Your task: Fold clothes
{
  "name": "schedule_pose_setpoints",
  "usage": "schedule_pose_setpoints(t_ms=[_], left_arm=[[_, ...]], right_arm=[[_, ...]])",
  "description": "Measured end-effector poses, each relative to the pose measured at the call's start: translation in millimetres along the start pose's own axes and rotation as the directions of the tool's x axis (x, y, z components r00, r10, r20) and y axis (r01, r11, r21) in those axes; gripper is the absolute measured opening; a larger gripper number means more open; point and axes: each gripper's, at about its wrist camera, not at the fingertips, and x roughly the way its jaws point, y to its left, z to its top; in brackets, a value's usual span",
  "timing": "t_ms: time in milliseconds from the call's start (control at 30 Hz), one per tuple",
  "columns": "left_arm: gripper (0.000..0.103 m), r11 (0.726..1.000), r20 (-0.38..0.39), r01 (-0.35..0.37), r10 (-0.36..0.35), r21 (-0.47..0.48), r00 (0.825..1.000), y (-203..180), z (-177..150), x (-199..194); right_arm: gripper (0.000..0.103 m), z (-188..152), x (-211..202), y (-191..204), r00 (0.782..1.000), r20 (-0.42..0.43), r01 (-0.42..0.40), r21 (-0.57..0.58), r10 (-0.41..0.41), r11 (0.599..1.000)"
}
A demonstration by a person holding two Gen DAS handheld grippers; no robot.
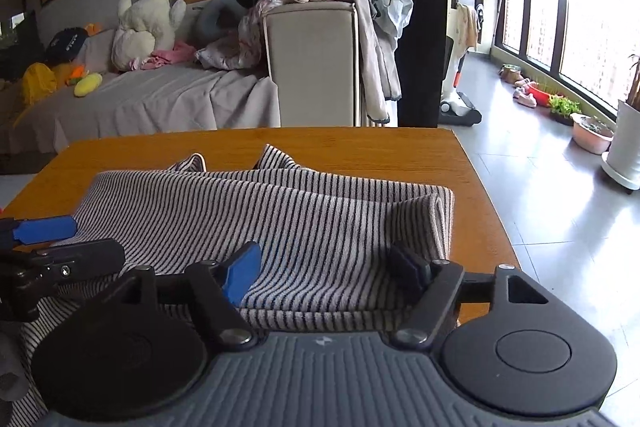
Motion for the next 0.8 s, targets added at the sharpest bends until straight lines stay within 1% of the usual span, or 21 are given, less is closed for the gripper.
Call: schedule_pose_setpoints(t_ms=[100,133,167,233,300,333,433,500,567,600,633,733,800], left_arm=[[0.103,1.0,0.009,0.018,-0.018,-0.023,1.0,4,-1,-2],[0.103,0.999,0.01,0.02,-0.02,-0.026,1.0,5,-1,-2],[0.103,0.999,0.011,0.022,-0.022,-0.03,1.0,5,-1,-3],[0.103,0.999,0.013,0.027,-0.027,-0.036,1.0,6,-2,-4],[0.103,0.999,0.015,0.025,-0.024,-0.035,1.0,6,-3,-4],[0.103,0.999,0.016,0.024,-0.023,-0.034,1.0,6,-3,-5],[0.103,0.999,0.016,0.025,-0.024,-0.038,1.0,6,-3,-6],[0.103,0.999,0.015,0.027,-0.027,-0.041,1.0,6,-3,-6],[0.103,0.999,0.014,0.029,-0.028,-0.044,0.999,6,-2,-6],[0.103,0.998,0.014,0.03,-0.03,-0.046,0.999,7,-2,-6],[0.103,0.998,0.013,0.031,-0.03,-0.047,0.999,7,-2,-5],[0.103,0.998,0.012,0.034,-0.034,-0.053,0.999,8,-1,-5],[0.103,0.998,0.011,0.037,-0.036,-0.056,0.999,9,0,-4]], right_arm=[[0.072,18,-6,4,1.0,0.013,0.008,-0.023,-0.007,1.0],[0.07,24,-8,5,1.0,0.018,0.01,-0.03,-0.01,0.999],[0.067,30,-9,8,0.999,0.038,0.014,-0.048,-0.012,0.999],[0.052,41,-9,12,0.998,0.057,0.008,-0.076,-0.004,0.997],[0.048,54,0,13,0.999,0.036,-0.013,-0.07,0.016,0.997],[0.048,60,6,15,0.999,0.021,-0.03,-0.072,0.032,0.997],[0.048,67,30,26,0.99,-0.082,-0.127,-0.122,0.118,0.984],[0.049,66,44,37,0.993,-0.084,-0.096,-0.162,0.083,0.982],[0.049,67,55,43,0.999,-0.032,-0.045,-0.187,0.039,0.981],[0.049,68,61,42,0.999,-0.025,-0.028,-0.177,0.024,0.984],[0.049,69,69,39,0.999,-0.041,-0.027,-0.15,0.021,0.988],[0.053,63,81,26,0.994,-0.086,-0.069,-0.075,0.062,0.995],[0.053,61,78,20,0.993,-0.087,-0.088,-0.058,0.083,0.994]])
